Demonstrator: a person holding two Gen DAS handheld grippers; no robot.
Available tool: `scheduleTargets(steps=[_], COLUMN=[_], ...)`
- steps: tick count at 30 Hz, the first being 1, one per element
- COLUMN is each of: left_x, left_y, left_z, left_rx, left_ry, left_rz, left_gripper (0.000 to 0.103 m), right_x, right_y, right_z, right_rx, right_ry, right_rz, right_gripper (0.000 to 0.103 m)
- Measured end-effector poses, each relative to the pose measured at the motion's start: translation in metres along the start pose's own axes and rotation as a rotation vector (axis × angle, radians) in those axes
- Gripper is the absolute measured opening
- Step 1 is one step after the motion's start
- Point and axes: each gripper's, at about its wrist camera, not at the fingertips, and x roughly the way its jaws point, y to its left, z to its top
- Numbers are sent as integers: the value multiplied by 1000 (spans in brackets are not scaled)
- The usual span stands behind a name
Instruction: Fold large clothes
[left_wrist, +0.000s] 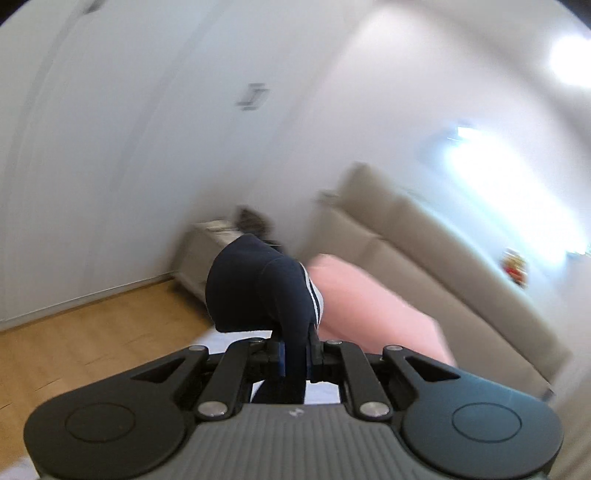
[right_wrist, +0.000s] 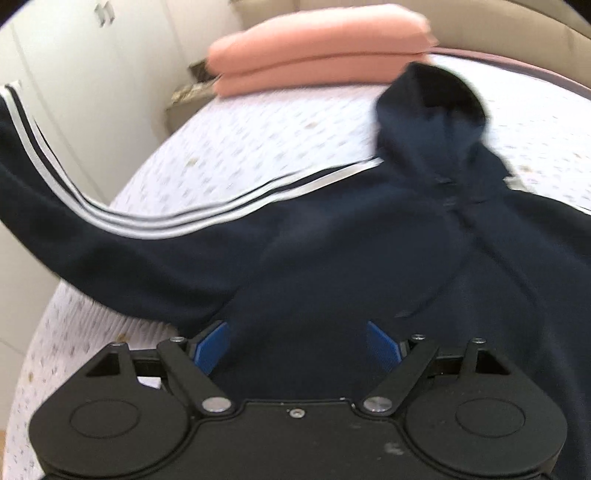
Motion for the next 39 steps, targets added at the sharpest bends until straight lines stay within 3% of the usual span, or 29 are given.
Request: scheduleTargets(steps=[4, 8, 11, 14, 15, 16, 17, 19, 20, 22, 25, 27, 28, 30, 32, 35, 38, 39], left_x=[-2, 16, 39, 70, 82, 96, 106, 124, 126, 122, 123, 125, 124, 136, 162, 193, 190, 184], left_y=[-96, -174, -211, -236, -241, -246, -249, -247, -242, -225, -198, -178, -166, -138, -104, -56, -23, -18], left_z=[-24, -77, -128, -183, -203, -225, -247, -287, -302, -318, -299, -277, -263, -238, -220, -212, -217, -224], left_rx=[68, 137, 119, 153, 174, 206, 243, 309, 350, 426, 449, 449, 444, 395, 336, 273, 199, 220], left_ry=[-10, 28, 166, 280, 330, 408, 506, 709, 776, 833, 816, 748, 698, 633, 607, 624, 686, 704], left_rz=[-166, -310, -399, -399, -402, -413, -429, -445, -455, -474, -512, -497, -453, -328, -215, -66, -131, -168], left_gripper=[10, 11, 11, 14, 17, 32, 53, 73, 73, 73, 82, 92, 98, 99, 98, 90, 88, 88], right_x=[-32, -64, -80, -87, -89, -89, -89, -86, -83, -79, -74, -66, -61, -49, -28, 2, 33, 39], right_y=[-59, -127, -169, -205, -216, -229, -237, -250, -258, -270, -280, -284, -282, -274, -263, -259, -260, -262], right_z=[-8, -30, -51, -76, -83, -89, -95, -102, -104, -103, -91, -68, -54, -27, 2, 30, 46, 46], right_rx=[85, 203, 294, 408, 441, 473, 505, 558, 596, 640, 670, 634, 593, 459, 305, 202, 178, 163], right_ry=[-44, -78, -119, -136, -145, -152, -154, -156, -155, -164, -214, -246, -260, -293, -292, -241, -142, -120], right_rz=[19, 42, 45, 57, 57, 59, 56, 49, 43, 50, 71, 75, 68, 21, -48, -112, -112, -108], right_gripper=[97, 97, 97, 97, 97, 97, 97, 97, 97, 98, 98, 98, 98, 98, 98, 98, 98, 98])
